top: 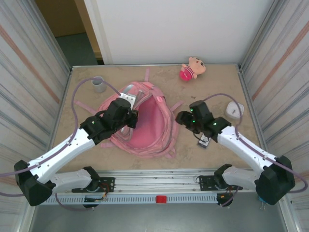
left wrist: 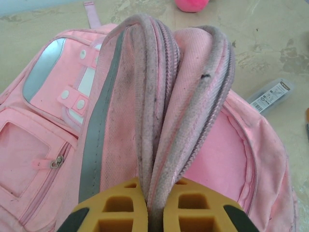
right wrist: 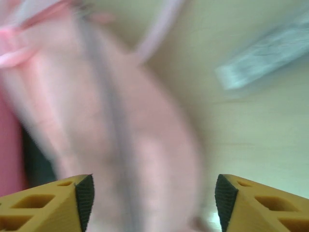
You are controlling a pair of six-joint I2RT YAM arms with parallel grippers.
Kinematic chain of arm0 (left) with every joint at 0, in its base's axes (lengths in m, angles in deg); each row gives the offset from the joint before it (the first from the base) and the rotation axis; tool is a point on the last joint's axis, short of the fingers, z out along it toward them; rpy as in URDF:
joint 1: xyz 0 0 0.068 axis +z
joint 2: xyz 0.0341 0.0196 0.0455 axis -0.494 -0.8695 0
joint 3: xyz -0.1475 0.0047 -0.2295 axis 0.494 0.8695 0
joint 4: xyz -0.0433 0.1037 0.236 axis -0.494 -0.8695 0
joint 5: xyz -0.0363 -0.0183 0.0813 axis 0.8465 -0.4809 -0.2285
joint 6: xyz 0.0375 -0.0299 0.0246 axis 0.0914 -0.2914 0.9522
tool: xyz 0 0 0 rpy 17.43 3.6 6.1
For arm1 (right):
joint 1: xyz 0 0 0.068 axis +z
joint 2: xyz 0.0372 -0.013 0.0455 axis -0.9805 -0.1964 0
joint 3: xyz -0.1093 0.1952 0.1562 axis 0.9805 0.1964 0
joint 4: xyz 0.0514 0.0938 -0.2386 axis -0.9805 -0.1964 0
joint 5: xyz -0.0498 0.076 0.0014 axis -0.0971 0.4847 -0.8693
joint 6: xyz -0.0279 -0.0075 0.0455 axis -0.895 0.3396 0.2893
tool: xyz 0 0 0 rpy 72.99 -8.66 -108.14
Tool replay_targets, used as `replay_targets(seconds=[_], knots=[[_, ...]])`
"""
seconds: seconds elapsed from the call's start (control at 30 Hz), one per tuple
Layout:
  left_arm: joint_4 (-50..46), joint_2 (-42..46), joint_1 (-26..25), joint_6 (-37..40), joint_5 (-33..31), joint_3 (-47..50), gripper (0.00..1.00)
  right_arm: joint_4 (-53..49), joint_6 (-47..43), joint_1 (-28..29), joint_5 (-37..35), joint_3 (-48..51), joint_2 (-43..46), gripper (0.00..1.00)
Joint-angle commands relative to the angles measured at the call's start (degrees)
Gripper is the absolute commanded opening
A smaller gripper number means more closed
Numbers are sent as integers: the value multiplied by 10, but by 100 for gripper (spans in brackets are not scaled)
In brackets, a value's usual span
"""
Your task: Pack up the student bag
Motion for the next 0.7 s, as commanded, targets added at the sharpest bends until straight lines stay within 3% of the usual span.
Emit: replay_targets(seconds=[0.0, 0.1, 0.23, 0.43, 0.67], knots=[[57, 34, 5, -5, -39, -1, 0, -186, -79, -78, -4, 2, 27, 74], [60, 33, 6, -6, -39, 2, 0, -236, -96, -142, -15, 26, 26, 79], [67, 27, 6, -5, -32, 2, 0, -215, -116, -189, 16, 70, 3, 80], [71, 20, 6, -7, -26, 2, 0, -155, -125, -192, 57, 82, -61, 79], [71, 30, 9, -4, -33, 4, 0, -140, -145, -192, 41, 64, -122, 78]])
